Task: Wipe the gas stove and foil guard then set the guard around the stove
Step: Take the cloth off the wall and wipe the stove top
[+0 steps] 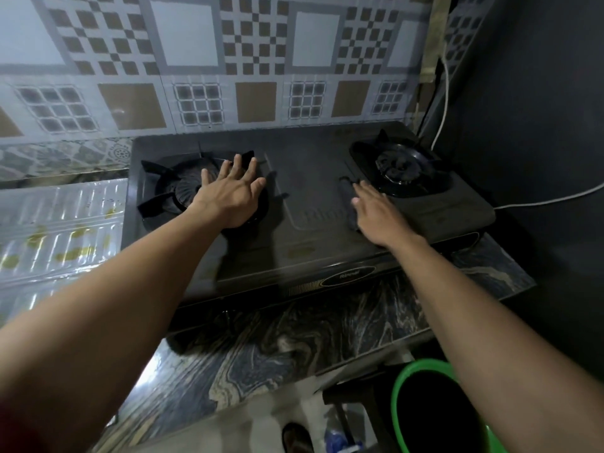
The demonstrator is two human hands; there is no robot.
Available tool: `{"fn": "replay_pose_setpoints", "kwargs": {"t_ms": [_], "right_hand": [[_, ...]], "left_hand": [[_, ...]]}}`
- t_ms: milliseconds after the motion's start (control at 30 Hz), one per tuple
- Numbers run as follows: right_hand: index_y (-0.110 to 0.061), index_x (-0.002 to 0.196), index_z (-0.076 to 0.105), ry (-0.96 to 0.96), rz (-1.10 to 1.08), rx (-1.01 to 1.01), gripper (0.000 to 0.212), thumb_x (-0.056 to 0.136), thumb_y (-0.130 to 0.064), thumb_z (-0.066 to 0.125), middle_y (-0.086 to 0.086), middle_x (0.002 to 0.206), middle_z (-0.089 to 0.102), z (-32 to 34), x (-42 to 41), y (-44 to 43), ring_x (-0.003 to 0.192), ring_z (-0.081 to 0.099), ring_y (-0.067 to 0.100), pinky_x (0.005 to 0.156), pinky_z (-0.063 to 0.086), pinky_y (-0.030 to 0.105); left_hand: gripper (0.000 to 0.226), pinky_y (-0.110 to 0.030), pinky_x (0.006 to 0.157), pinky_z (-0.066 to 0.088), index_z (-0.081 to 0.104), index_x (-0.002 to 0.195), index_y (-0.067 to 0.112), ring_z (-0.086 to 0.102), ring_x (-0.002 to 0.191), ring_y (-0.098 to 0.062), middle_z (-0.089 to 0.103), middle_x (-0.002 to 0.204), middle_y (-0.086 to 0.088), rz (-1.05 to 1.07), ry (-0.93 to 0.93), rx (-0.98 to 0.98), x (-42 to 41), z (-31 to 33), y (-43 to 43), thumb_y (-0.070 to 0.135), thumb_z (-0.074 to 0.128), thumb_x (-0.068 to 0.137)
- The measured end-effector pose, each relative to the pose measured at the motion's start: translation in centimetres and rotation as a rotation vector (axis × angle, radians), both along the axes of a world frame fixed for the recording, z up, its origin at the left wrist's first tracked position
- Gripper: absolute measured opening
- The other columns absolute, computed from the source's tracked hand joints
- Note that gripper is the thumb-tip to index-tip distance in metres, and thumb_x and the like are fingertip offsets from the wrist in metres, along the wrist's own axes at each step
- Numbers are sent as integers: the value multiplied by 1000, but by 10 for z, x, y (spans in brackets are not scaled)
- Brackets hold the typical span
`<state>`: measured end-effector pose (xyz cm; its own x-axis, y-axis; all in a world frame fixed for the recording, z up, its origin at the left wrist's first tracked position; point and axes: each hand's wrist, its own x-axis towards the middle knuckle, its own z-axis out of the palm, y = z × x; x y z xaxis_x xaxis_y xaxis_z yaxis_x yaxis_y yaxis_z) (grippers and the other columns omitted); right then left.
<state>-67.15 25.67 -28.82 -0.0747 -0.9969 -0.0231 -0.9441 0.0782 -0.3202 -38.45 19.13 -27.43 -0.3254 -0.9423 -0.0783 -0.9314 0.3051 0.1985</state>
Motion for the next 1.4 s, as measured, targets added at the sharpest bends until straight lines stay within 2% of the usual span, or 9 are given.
{"fn": "replay_pose_setpoints", "kwargs": {"t_ms": [67, 133, 367, 533, 833, 1000, 1200, 1400], "right_hand": [[-9, 154, 25, 6, -64, -9, 51, 107, -27, 26, 9, 164, 17, -1, 2, 6, 151, 14, 20, 122, 9, 40], [-11, 154, 26, 27, -40, -30, 51, 107, -28, 27, 9, 164, 17, -1, 22, 10, 151, 15, 22, 122, 9, 42], [-14, 151, 36, 10, 330, -138, 49, 105, -30, 30, 6, 161, 28, -11, 131, 55, 150, 22, 18, 121, 11, 40], [-14, 148, 43, 40, 467, -194, 47, 104, -30, 34, 4, 157, 37, -17, 125, 73, 147, 29, 16, 122, 18, 38], [-12, 154, 29, 67, 232, -121, 51, 107, -30, 24, 4, 162, 25, -10, 28, 64, 150, 19, 15, 123, 10, 35], [-2, 152, 27, 137, 158, -74, 52, 104, -21, 31, 13, 163, 19, -1, 23, 53, 151, 14, 23, 123, 7, 46], [-12, 155, 24, 16, 203, -98, 55, 106, -36, 24, 4, 165, 17, -11, -2, 51, 151, 14, 14, 123, 5, 34], [-9, 153, 28, 64, 117, -112, 57, 105, -39, 25, 6, 163, 25, -14, -70, 46, 150, 19, 15, 123, 9, 35]], "left_hand": [[61, -61, 119, -2, 0, 159, 25, -5, 153, -31, -9, 167, -8, -16, 25, 11, 1, 0, 1, 49, 12, 104], [61, -60, 119, -2, 0, 159, 24, -5, 153, -32, -9, 166, -10, -26, 39, 14, 2, 0, 1, 48, 12, 105], [58, -60, 119, 1, 4, 159, 23, -6, 153, -33, -10, 166, -11, -16, 45, 30, 1, 2, 0, 43, 15, 106], [58, -58, 119, -1, 4, 159, 22, -6, 153, -31, -10, 166, -10, -1, 28, 35, -1, 3, 3, 43, 15, 106], [63, -60, 119, -5, 4, 159, 20, -5, 153, -33, -3, 166, -15, 19, -29, -62, -14, 4, 9, 48, 15, 103], [69, -58, 119, -4, 12, 159, 15, -3, 153, -33, 5, 166, -15, -82, -46, -177, -53, 4, 10, 54, 17, 102], [66, -60, 120, 6, 16, 158, 17, 5, 153, -33, 9, 166, -15, -182, -21, -115, -121, 1, 6, 51, 26, 103], [67, -64, 118, 10, 21, 157, 24, 9, 152, -33, 15, 165, -12, -201, -59, -55, -155, 3, 1, 59, 24, 99]]}}
